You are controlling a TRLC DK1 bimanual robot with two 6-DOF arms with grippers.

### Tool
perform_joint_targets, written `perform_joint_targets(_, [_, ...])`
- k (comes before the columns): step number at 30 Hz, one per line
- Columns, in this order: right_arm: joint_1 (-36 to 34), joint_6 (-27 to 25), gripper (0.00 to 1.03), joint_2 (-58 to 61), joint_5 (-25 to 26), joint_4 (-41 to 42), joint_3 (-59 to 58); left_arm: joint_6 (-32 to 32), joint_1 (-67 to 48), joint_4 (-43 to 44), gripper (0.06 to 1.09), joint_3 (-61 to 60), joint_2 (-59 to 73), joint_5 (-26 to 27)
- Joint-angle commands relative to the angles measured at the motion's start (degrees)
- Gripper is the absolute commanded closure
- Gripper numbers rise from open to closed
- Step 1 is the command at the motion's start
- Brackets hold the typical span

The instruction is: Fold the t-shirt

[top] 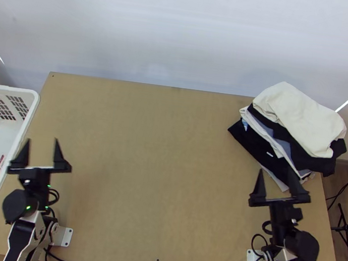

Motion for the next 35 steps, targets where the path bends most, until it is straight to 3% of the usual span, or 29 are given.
perform_joint_targets(1, [0.6,1.4,0.04,-1.2,-1.8,-13.8,-1.3,-5.2,-2.4,-10.9,0.11,-3.6,-2.8,4.2])
perform_joint_targets(2, [0.6,0.6,0.04,-1.1,-2.1,-17.3,-1.3,-6.3,-2.4,-11.3,0.11,-3.6,-2.8,4.7])
perform_joint_targets(5, [0.1,-0.8,0.04,3.6,-2.4,-17.8,-1.2,-9.3,-2.4,-12.5,0.11,-3.5,-2.7,5.9])
perform_joint_targets(10, [-0.4,-0.5,0.04,-1.6,-2.6,-18.6,-1.1,-7.1,-1.5,-12.8,0.10,-3.5,-2.7,6.1])
perform_joint_targets(35, [-0.4,-0.4,0.04,-1.3,-2.7,-19.0,-1.1,-7.1,-1.5,-12.8,0.10,-3.5,-2.7,6.1])
